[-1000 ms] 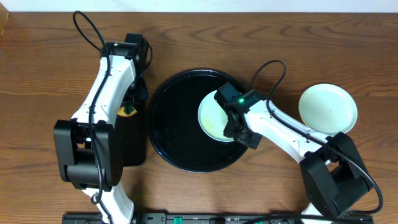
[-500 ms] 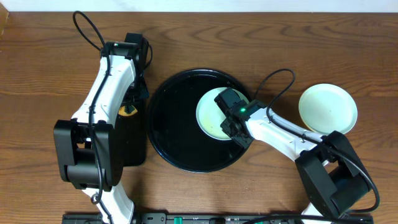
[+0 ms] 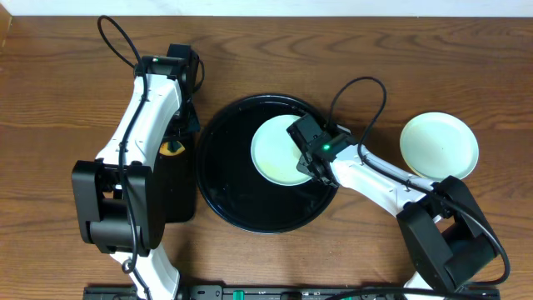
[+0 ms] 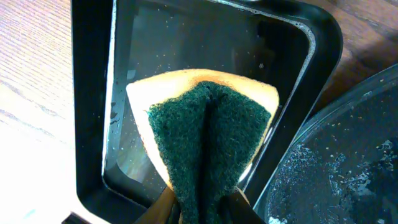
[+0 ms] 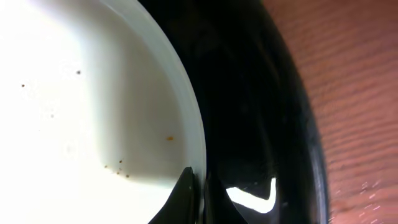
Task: Clean dirty plates on tray and stack at the side
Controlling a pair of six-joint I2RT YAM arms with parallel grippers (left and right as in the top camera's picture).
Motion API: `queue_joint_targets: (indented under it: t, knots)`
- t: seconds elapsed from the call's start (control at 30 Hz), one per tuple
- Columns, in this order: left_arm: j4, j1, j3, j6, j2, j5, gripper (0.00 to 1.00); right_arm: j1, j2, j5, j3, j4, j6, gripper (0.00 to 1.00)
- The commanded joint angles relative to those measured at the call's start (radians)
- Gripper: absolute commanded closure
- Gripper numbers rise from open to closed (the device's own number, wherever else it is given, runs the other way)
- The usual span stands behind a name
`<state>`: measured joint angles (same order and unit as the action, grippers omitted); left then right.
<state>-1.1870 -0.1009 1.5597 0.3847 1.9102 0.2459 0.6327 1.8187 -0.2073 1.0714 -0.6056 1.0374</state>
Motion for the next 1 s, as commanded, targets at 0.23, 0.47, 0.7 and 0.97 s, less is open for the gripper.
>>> queue_joint_targets:
  t: [0.23, 0.47, 0.7, 0.97]
  knots:
    - [-0.005, 0.005, 0.011, -0.010, -0.006, 0.000, 0.83, 0.003, 0.003, -0.174, -0.001, 0.021, -0.380, 0.99]
    - [0.000, 0.005, 0.011, -0.010, -0.006, 0.000, 0.83, 0.003, -0.033, -0.158, 0.047, 0.013, -0.392, 0.98]
    - [0.006, 0.005, 0.011, -0.010, -0.006, 0.000, 0.83, 0.003, -0.154, -0.155, 0.125, -0.016, -0.392, 0.98]
    - [0.013, 0.005, 0.011, -0.010, -0.006, 0.000, 0.83, 0.003, -0.224, -0.134, 0.144, -0.034, -0.435, 0.98]
